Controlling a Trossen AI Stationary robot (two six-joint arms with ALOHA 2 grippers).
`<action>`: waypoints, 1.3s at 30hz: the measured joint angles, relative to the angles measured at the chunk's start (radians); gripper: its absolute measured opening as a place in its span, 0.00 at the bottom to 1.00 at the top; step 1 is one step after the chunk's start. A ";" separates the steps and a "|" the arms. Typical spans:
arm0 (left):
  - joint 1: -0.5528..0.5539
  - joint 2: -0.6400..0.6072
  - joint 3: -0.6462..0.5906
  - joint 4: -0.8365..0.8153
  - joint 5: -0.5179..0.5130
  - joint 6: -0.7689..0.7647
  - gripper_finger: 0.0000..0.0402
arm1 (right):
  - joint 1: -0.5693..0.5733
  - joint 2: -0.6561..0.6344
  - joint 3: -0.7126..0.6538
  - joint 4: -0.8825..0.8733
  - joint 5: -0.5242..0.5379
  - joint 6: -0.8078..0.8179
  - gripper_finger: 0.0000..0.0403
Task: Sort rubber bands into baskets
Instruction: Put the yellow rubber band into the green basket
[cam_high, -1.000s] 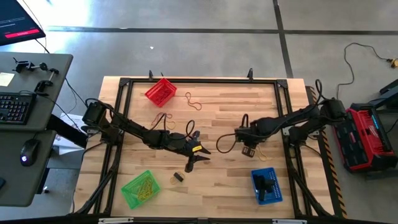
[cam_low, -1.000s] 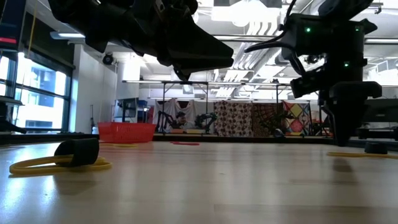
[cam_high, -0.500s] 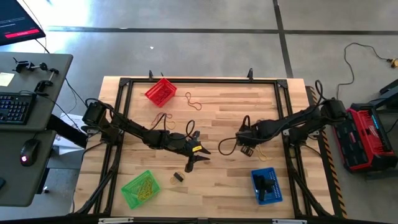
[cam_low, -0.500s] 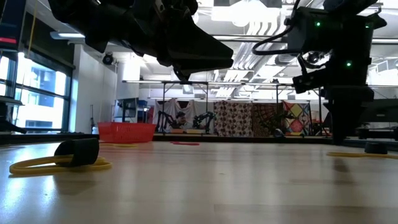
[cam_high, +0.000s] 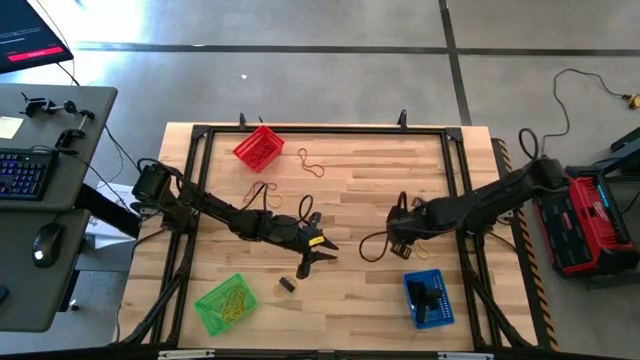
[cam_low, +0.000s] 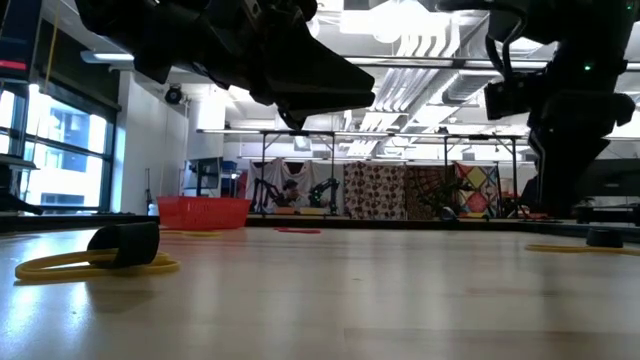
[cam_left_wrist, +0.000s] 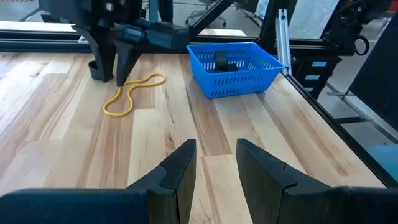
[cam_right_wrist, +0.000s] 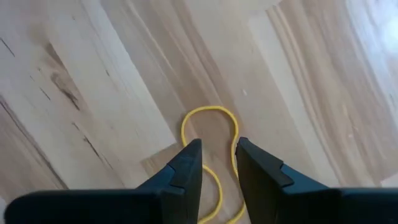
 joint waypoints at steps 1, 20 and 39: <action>0.000 0.000 0.000 0.000 0.000 0.000 0.27 | 0.002 -0.006 0.000 0.001 0.002 0.000 0.22; -0.002 0.000 0.000 0.003 0.000 0.020 0.27 | 0.009 -0.098 -0.191 0.116 -0.022 0.083 0.16; -0.002 0.000 0.000 0.002 0.000 0.020 0.27 | -0.012 0.005 -0.188 0.131 -0.033 -0.031 0.12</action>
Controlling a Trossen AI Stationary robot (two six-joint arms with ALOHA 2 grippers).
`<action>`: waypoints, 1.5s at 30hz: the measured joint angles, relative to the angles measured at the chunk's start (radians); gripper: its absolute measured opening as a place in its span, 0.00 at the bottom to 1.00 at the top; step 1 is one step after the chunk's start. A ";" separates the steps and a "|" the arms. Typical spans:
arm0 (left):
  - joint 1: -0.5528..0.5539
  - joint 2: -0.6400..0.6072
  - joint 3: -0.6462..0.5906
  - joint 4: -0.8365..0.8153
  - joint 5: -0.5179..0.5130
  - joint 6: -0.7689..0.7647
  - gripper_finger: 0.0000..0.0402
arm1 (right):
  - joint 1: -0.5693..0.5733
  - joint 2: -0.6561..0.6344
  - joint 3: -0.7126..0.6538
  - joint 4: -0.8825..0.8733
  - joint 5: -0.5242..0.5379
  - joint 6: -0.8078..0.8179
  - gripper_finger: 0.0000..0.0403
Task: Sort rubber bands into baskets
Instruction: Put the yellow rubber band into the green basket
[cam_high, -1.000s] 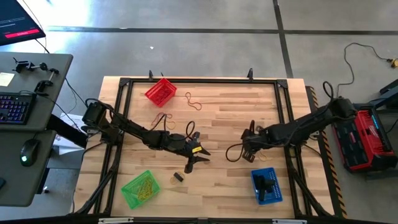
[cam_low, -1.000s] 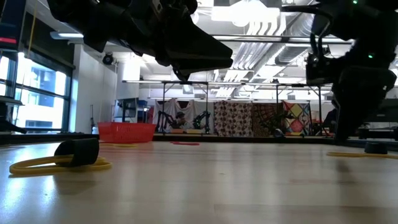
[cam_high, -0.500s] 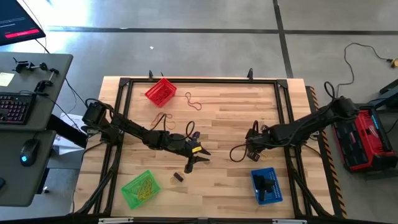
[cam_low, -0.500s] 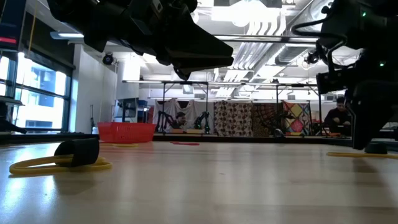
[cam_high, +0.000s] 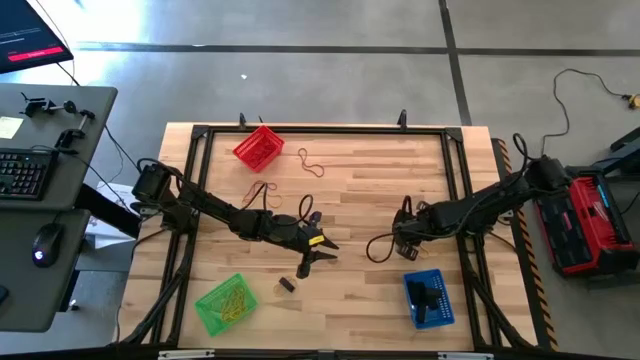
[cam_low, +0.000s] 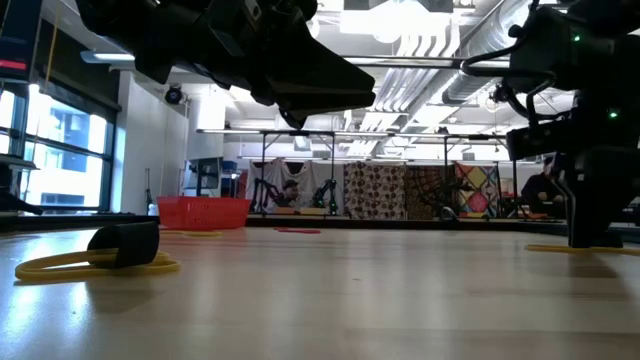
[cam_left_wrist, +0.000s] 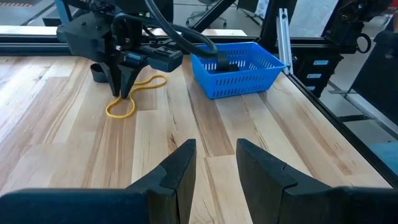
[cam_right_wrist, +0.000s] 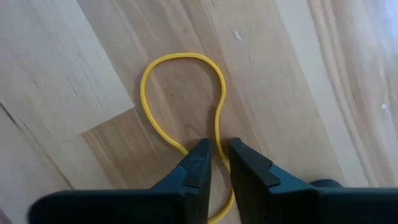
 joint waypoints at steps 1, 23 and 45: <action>0.000 0.000 0.000 0.000 0.000 0.000 0.27 | -0.008 0.000 0.000 0.000 -0.010 -0.014 0.09; 0.000 0.000 0.000 -0.015 -0.035 -0.020 0.27 | 0.165 -0.097 0.148 0.086 0.195 0.020 0.00; -0.025 0.000 0.084 -0.041 -0.118 -0.073 0.44 | 0.291 -0.098 0.164 0.537 0.345 -0.197 0.00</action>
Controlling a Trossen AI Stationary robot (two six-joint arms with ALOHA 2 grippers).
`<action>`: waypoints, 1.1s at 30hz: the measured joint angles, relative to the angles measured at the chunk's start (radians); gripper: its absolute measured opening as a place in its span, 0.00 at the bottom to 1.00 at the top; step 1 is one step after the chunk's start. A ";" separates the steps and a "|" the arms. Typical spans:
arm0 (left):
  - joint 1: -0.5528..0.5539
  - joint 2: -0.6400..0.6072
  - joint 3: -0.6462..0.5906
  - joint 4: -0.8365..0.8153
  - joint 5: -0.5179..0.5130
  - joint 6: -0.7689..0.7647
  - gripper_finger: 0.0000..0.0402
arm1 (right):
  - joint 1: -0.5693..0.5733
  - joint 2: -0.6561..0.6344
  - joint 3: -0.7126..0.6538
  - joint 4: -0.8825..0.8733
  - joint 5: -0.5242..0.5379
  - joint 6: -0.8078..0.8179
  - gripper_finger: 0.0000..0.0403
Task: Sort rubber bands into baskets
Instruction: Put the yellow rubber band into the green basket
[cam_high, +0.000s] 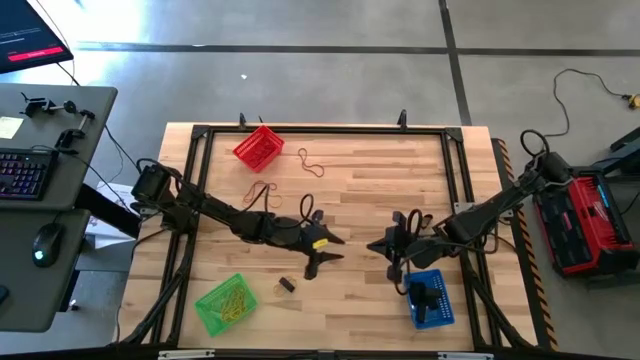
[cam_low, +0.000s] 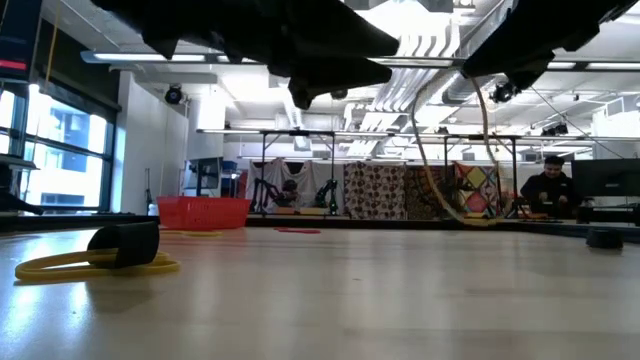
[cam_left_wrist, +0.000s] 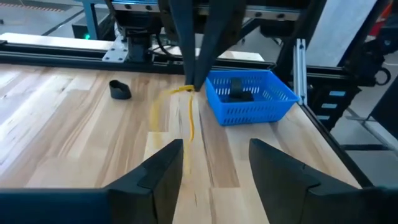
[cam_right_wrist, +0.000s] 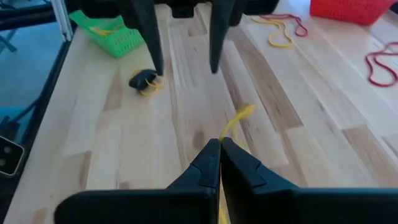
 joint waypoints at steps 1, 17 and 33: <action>0.000 0.000 0.008 -0.014 -0.007 -0.006 0.44 | 0.000 0.000 0.000 0.007 0.000 -0.004 0.00; 0.016 0.002 0.036 -0.039 -0.032 -0.007 0.45 | 0.000 0.000 0.000 0.066 -0.014 -0.076 0.00; 0.016 0.083 0.139 -0.096 -0.027 -0.007 0.34 | 0.021 0.000 0.000 0.090 -0.025 -0.093 0.00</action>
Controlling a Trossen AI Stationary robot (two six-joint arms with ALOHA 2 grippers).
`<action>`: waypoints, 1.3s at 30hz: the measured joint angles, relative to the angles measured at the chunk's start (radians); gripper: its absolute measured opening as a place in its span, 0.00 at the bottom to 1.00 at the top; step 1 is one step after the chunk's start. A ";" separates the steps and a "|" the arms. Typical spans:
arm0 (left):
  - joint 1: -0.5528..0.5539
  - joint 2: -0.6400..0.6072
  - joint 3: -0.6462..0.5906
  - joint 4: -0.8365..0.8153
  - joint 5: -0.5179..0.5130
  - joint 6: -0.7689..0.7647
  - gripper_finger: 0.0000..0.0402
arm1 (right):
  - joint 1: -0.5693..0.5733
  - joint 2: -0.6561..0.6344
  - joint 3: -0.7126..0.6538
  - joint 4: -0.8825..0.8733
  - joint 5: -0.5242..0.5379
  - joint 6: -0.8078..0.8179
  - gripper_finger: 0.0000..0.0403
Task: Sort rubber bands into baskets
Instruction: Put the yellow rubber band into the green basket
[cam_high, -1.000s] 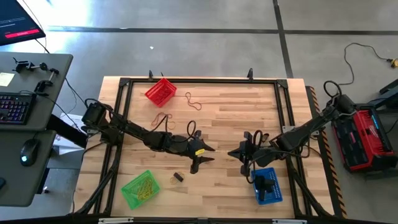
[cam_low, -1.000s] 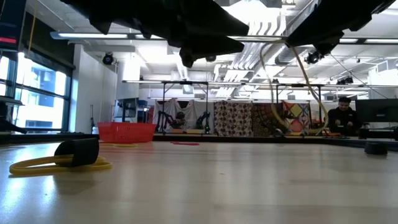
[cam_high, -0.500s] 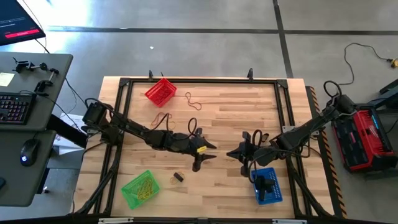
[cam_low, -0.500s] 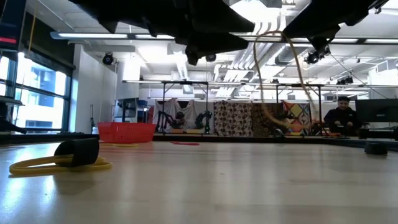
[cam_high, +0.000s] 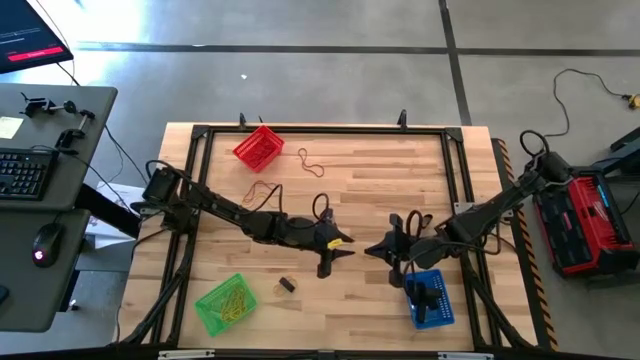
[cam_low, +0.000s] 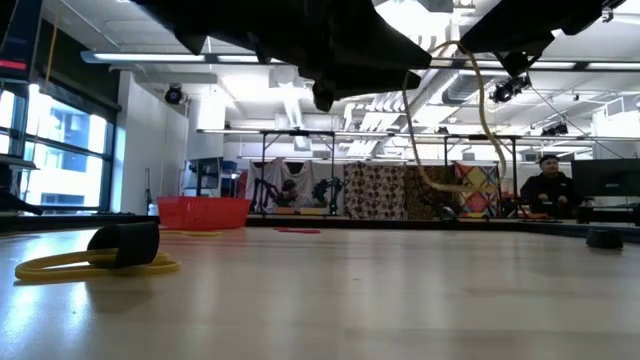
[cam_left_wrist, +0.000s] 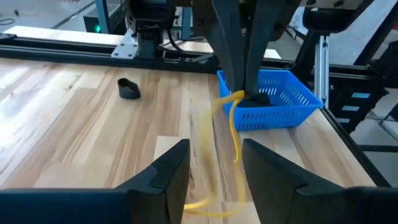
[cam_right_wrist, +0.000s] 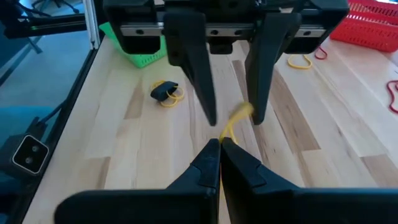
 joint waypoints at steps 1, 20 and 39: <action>0.000 0.000 0.000 0.003 -0.004 0.000 0.33 | 0.003 0.000 0.000 0.003 0.003 -0.003 0.00; 0.003 0.000 0.000 0.029 0.026 0.022 0.28 | 0.024 0.000 0.000 0.013 0.009 -0.010 0.00; 0.019 -0.008 -0.001 0.052 0.088 0.079 0.01 | 0.025 0.001 0.000 0.014 -0.016 -0.017 0.00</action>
